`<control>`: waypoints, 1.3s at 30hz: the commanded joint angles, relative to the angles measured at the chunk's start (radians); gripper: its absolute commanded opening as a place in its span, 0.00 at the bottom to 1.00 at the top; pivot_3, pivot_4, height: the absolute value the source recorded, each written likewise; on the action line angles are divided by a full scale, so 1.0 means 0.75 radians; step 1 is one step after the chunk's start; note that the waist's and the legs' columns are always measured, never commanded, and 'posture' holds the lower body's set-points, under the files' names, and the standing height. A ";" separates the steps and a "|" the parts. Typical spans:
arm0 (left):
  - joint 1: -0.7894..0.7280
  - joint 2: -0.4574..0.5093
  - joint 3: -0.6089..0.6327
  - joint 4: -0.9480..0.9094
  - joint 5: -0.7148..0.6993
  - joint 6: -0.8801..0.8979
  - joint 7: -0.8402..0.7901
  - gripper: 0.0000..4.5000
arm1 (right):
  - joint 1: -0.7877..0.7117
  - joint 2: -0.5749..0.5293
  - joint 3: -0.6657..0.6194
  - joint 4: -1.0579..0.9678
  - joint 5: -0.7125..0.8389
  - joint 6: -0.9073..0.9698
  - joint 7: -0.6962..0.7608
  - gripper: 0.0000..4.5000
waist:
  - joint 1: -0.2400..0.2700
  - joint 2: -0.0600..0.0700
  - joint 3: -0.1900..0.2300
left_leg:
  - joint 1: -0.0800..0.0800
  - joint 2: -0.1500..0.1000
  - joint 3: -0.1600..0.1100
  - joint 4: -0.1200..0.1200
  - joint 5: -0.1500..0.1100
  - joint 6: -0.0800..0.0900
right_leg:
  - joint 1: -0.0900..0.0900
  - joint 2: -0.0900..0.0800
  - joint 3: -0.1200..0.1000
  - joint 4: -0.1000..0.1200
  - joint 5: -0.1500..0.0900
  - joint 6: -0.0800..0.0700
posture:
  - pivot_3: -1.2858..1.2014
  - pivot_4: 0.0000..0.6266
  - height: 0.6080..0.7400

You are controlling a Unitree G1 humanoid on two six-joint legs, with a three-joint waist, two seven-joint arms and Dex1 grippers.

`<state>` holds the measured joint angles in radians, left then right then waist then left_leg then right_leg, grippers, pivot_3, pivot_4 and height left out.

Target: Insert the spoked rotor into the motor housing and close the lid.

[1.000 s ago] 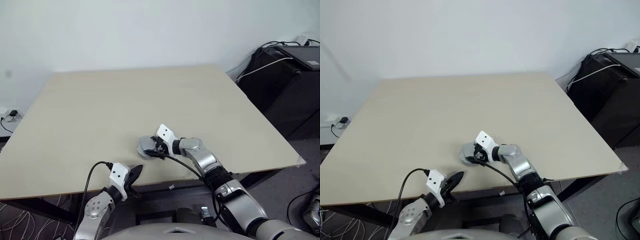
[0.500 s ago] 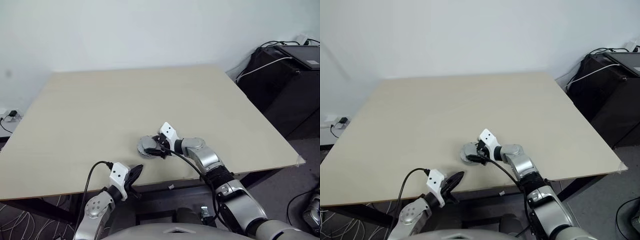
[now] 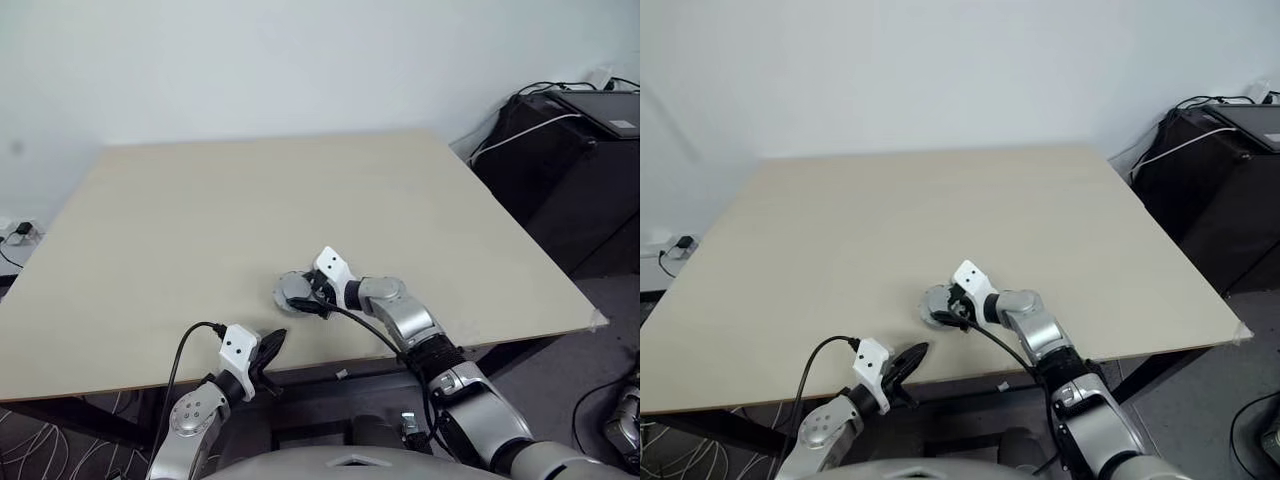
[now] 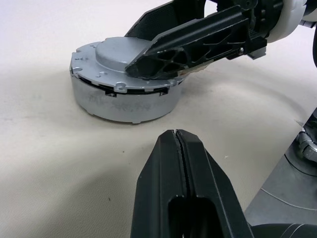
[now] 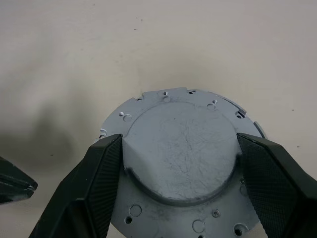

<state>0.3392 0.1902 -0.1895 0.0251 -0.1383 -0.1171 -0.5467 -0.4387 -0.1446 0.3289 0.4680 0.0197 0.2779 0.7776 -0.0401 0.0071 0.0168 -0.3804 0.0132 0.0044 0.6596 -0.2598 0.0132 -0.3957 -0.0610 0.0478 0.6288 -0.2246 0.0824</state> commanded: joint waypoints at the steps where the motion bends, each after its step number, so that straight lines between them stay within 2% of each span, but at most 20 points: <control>1: -0.019 -0.002 -0.004 -0.049 -0.010 -0.010 0.000 0.00 | 0.003 -0.002 -0.003 0.000 -0.017 -0.026 -0.019 0.73 | -0.001 0.000 0.000 | 0.000 0.000 0.000 0.000 0.000 0.000 | 0.000 0.000 0.000 0.000 0.000 0.000 | 0.52 0.00 1.00; 14: -0.019 -0.004 -0.005 -0.047 -0.010 -0.011 0.001 0.00 | 0.013 0.012 -0.029 0.020 0.001 -0.162 -0.034 0.73 | -0.005 -0.001 0.002 | 0.000 0.000 0.000 -0.001 0.000 0.000 | -0.001 0.000 0.001 0.000 0.000 0.000 | 0.52 0.00 1.00; 39: -0.021 -0.009 -0.005 -0.036 -0.009 -0.016 0.000 0.00 | -0.043 0.017 0.028 0.082 -0.103 0.024 -0.108 0.73 | -0.017 0.000 0.001 | 0.003 0.000 -0.002 -0.001 0.000 0.000 | 0.000 0.000 0.001 0.001 0.002 -0.001 | 0.52 0.00 1.00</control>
<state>0.3364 0.1855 -0.1898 0.0252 -0.1382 -0.1171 -0.5461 -0.4588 -0.1198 0.3486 0.5040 -0.0211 0.2587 0.7373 -0.0527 0.0072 0.0176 -0.3779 0.0134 0.0030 0.6589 -0.2600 0.0129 -0.3955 -0.0610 0.0484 0.6293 -0.2233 0.0815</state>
